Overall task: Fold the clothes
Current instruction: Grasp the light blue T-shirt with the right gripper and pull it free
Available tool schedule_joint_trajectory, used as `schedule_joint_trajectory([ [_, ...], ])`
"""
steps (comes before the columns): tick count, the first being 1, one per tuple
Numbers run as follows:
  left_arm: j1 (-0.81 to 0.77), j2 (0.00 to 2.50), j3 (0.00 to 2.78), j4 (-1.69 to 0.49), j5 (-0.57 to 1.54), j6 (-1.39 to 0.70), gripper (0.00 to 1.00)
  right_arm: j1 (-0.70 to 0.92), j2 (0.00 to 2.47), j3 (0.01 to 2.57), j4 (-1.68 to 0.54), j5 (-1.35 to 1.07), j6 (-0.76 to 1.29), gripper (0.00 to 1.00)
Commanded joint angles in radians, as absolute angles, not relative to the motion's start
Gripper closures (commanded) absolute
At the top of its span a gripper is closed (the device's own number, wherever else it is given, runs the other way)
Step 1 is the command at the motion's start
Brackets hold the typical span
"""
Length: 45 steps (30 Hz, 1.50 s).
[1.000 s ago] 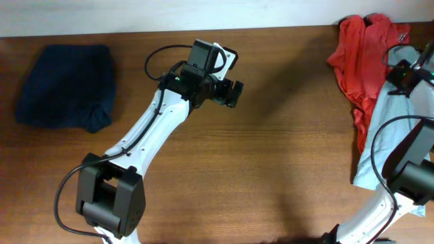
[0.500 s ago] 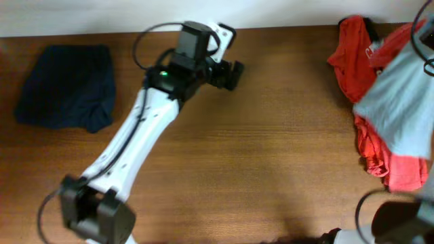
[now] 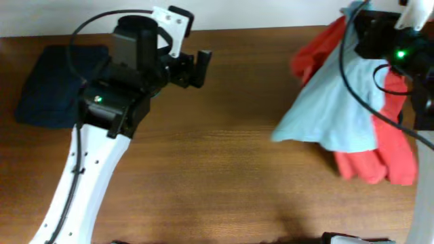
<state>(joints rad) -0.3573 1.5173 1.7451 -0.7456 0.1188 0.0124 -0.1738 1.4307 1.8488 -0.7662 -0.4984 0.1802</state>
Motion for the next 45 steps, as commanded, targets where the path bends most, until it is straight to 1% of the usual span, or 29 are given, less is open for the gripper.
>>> schedule_joint_trajectory([
  [1,-0.347,1.493,1.756,-0.785,0.104,0.031,0.01,-0.164,1.407,1.878,-0.757,-0.475,0.154,0.96],
  [6,-0.347,1.493,1.756,-0.810,0.104,0.031,0.01,-0.167,1.411,1.878,-0.770,-0.324,0.137,0.96],
  [10,-0.348,1.493,1.756,-0.809,0.104,0.031,0.01,-0.218,1.414,1.878,-0.762,-0.200,0.135,0.96],
  [13,-0.347,1.493,1.756,-0.808,0.104,0.031,0.01,-0.300,1.425,1.878,-0.734,-0.174,0.136,0.96],
  [19,-0.348,1.510,1.756,-0.802,0.104,0.031,0.01,-0.524,1.481,1.878,-0.649,-0.177,0.200,0.96],
  [22,-0.348,1.528,1.756,-0.801,0.104,0.031,0.01,-0.607,1.513,1.878,-0.649,-0.267,0.222,0.96],
  [23,-0.348,1.534,1.756,-0.801,0.104,0.031,0.01,-0.619,1.521,1.877,-0.655,-0.303,0.223,0.96],
  [25,-0.348,1.547,1.756,-0.800,0.104,0.031,0.01,-0.624,1.538,1.877,-0.674,-0.358,0.223,0.91],
  [27,-0.348,1.559,1.756,-0.800,0.108,0.031,0.01,-0.613,1.549,1.877,-0.707,-0.361,0.222,0.85],
  [31,-0.348,1.583,1.756,-0.801,0.108,0.030,0.01,-0.583,1.565,1.877,-0.765,-0.356,0.221,0.83],
  [34,-0.348,1.595,1.756,-0.802,0.108,0.030,0.01,-0.572,1.574,1.877,-0.796,-0.356,0.221,0.78],
  [35,-0.348,1.597,1.756,-0.802,0.108,0.030,0.01,-0.569,1.576,1.877,-0.804,-0.356,0.218,0.78],
  [36,-0.348,1.600,1.756,-0.801,0.108,0.031,0.01,-0.569,1.578,1.877,-0.813,-0.355,0.218,0.88],
  [37,-0.348,1.602,1.756,-0.801,0.108,0.030,0.01,-0.569,1.579,1.876,-0.820,-0.355,0.218,0.96],
  [45,-0.348,1.604,1.756,-0.794,0.108,0.030,0.01,-0.553,1.585,1.876,-0.858,-0.388,0.214,0.96],
])
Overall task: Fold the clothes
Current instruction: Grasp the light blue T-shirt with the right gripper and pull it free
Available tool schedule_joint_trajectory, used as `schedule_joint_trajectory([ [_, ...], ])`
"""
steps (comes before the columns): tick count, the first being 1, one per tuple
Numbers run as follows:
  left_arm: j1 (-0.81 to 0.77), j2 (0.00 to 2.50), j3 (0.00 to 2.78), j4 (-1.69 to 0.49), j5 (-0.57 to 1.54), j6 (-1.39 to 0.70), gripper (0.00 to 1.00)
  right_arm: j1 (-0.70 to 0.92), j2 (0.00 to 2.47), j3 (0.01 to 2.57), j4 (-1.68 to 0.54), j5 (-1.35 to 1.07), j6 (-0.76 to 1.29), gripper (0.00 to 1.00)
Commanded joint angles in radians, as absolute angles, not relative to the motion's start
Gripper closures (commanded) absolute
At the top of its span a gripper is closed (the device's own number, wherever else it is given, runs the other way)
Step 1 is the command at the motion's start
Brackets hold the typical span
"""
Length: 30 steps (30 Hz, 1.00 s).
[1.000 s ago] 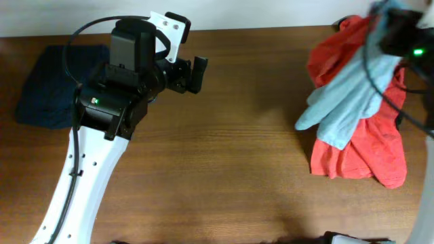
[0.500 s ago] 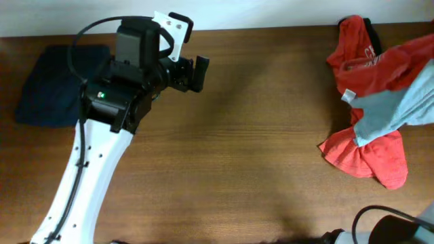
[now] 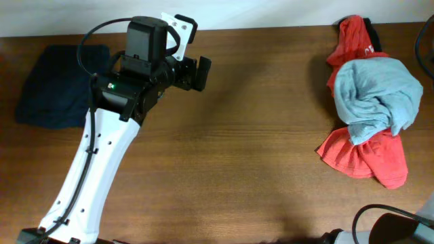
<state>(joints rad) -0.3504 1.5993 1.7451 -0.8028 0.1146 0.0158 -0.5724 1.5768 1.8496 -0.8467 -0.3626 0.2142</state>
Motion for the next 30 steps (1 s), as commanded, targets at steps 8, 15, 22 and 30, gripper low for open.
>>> schedule_joint_trajectory([
  [8,-0.348,1.605,1.755,-0.806,0.108,0.030,0.01,-0.524,1.692,1.850,-0.960,-0.212,0.226,0.55],
  [15,-0.348,1.605,1.755,-0.805,0.108,0.031,0.01,-0.535,1.905,1.849,-0.980,-0.146,0.363,0.36],
  [22,-0.348,1.605,1.755,-0.805,0.108,0.031,0.01,-0.552,2.033,1.849,-0.975,-0.145,0.402,0.36],
  [30,-0.348,1.643,1.755,-0.804,0.108,0.031,0.01,-0.551,2.063,1.850,-0.946,-0.146,0.402,0.70],
])
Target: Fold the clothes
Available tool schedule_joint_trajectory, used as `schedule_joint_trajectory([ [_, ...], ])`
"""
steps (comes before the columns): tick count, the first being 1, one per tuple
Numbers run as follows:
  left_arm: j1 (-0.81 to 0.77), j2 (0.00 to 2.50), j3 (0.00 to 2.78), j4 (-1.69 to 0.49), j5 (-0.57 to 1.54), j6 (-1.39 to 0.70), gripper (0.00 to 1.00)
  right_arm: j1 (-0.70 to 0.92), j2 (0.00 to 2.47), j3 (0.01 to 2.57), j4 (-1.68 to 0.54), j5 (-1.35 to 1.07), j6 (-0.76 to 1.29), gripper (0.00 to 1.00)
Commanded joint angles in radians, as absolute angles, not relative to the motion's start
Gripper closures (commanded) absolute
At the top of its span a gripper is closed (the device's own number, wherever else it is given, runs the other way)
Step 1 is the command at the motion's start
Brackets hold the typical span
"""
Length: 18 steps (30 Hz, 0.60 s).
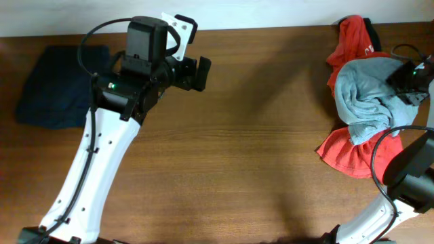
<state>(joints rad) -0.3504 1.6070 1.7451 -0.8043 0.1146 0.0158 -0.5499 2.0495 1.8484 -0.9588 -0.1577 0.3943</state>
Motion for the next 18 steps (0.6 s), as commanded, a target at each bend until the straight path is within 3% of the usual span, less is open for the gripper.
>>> schedule_joint_trajectory([
  [1,-0.348,1.652,1.755,-0.804,0.108,0.031,0.01,-0.552,2.060,1.852,-0.944,-0.146,0.402,0.75],
  [6,-0.348,1.676,1.755,-0.804,0.109,0.031,0.01,-0.552,2.033,1.893,-0.965,-0.150,0.402,0.79],
  [9,-0.348,1.676,1.755,-0.798,0.108,0.031,0.01,-0.551,1.992,1.939,-0.997,-0.167,0.401,0.94],
  [11,-0.348,1.676,1.755,-0.796,0.108,0.031,0.01,-0.551,1.967,1.978,-1.024,-0.203,0.397,0.96],
  [18,-0.345,1.669,1.760,-0.763,0.108,0.031,0.01,-0.536,1.840,2.141,-1.079,-0.662,0.219,0.96],
])
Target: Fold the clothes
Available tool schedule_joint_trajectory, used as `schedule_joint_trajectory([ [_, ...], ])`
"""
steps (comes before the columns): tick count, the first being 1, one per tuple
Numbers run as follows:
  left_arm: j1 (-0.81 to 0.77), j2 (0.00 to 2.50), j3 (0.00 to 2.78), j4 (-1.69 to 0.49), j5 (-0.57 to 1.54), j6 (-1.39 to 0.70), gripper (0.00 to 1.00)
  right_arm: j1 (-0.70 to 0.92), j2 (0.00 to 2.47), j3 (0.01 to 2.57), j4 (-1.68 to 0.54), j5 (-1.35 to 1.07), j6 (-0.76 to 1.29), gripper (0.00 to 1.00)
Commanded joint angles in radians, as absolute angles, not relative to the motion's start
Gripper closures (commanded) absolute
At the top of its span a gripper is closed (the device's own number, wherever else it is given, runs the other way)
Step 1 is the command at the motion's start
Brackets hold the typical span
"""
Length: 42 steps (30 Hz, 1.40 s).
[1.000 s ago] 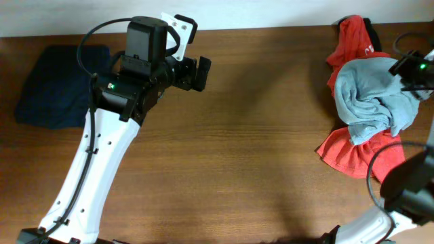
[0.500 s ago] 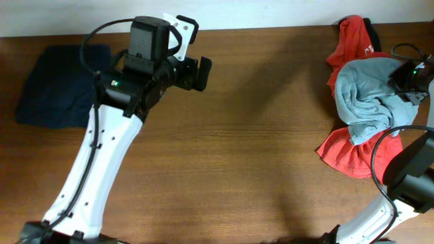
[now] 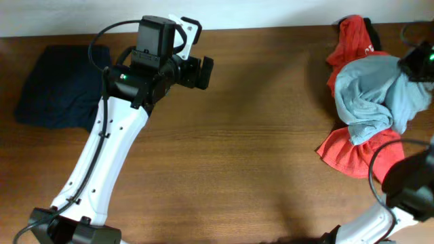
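Note:
A light blue garment [image 3: 369,91] lies crumpled on top of a red garment [image 3: 352,157] at the table's right end. My right gripper [image 3: 419,68] sits at the frame's right edge, low over the blue cloth's right side. Its fingers are mostly cut off, so whether they pinch the cloth is unclear. A folded dark blue garment [image 3: 53,88] lies at the far left. My left gripper [image 3: 201,72] hovers near the back of the table, right of the dark garment. Its fingers stand apart with nothing between them.
The brown wooden table [image 3: 258,156] ends at a pale wall along the back edge. My left arm [image 3: 102,163] runs diagonally from the front left. The right arm's dark base and cable [image 3: 400,186] curve over the red cloth's front right corner.
My right gripper has shifted a little to the right and back, toward the frame's edge, and the blue cloth's right side now spreads further right. My left arm has moved slightly right.
At first my right gripper held the light blue garment up, draped over the red one. Then the blue cloth lay crumpled on the red, with the right arm out of view. The right gripper then came back onto the blue cloth and is now at its right side.

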<state>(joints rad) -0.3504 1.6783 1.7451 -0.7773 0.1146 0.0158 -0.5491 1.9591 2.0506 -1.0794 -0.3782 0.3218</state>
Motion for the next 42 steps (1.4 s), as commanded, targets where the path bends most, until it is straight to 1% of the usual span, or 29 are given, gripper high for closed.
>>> schedule_joint_trajectory([
  [1,-0.341,1.663,1.766,-0.760,0.107,0.031,0.01,-0.525,1.820,2.164,-1.078,-0.745,0.188,0.96],
  [2,-0.335,1.657,1.773,-0.759,0.107,0.031,0.01,-0.511,1.800,2.188,-1.078,-0.804,0.172,0.96],
  [4,-0.317,1.639,1.792,-0.760,0.107,0.031,0.01,-0.472,1.757,2.236,-1.076,-0.847,0.171,0.96],
  [7,-0.277,1.604,1.823,-0.760,0.107,0.031,0.01,-0.384,1.699,2.315,-1.074,-0.850,0.163,0.96],
  [10,-0.229,1.560,1.842,-0.760,0.107,0.031,0.01,-0.262,1.655,2.386,-1.073,-0.841,0.134,0.96],
  [15,-0.138,1.492,1.843,-0.778,0.108,0.031,0.01,-0.037,1.623,2.441,-1.073,-0.746,0.134,0.96],
  [20,-0.089,1.469,1.843,-0.860,0.109,0.031,0.01,0.106,1.636,2.440,-1.075,-0.580,0.134,0.96],
  [22,-0.089,1.470,1.843,-0.899,0.108,0.031,0.01,0.134,1.647,2.440,-1.072,-0.538,0.134,0.96],
  [32,-0.089,1.476,1.843,-0.961,0.120,0.030,0.01,0.212,1.749,2.440,-1.080,-0.537,0.140,0.96],
  [35,-0.089,1.477,1.843,-1.009,0.164,0.031,0.01,0.224,1.776,2.440,-1.066,-0.469,0.200,0.96],
  [36,-0.089,1.477,1.843,-1.026,0.181,0.031,0.03,0.224,1.781,2.440,-1.058,-0.443,0.217,0.96],
  [37,-0.089,1.477,1.843,-1.044,0.201,0.031,0.07,0.224,1.786,2.440,-1.048,-0.418,0.236,0.96],
  [42,-0.091,1.477,1.843,-1.098,0.240,0.031,0.09,0.228,1.794,2.440,-1.002,-0.273,0.389,0.96],
])
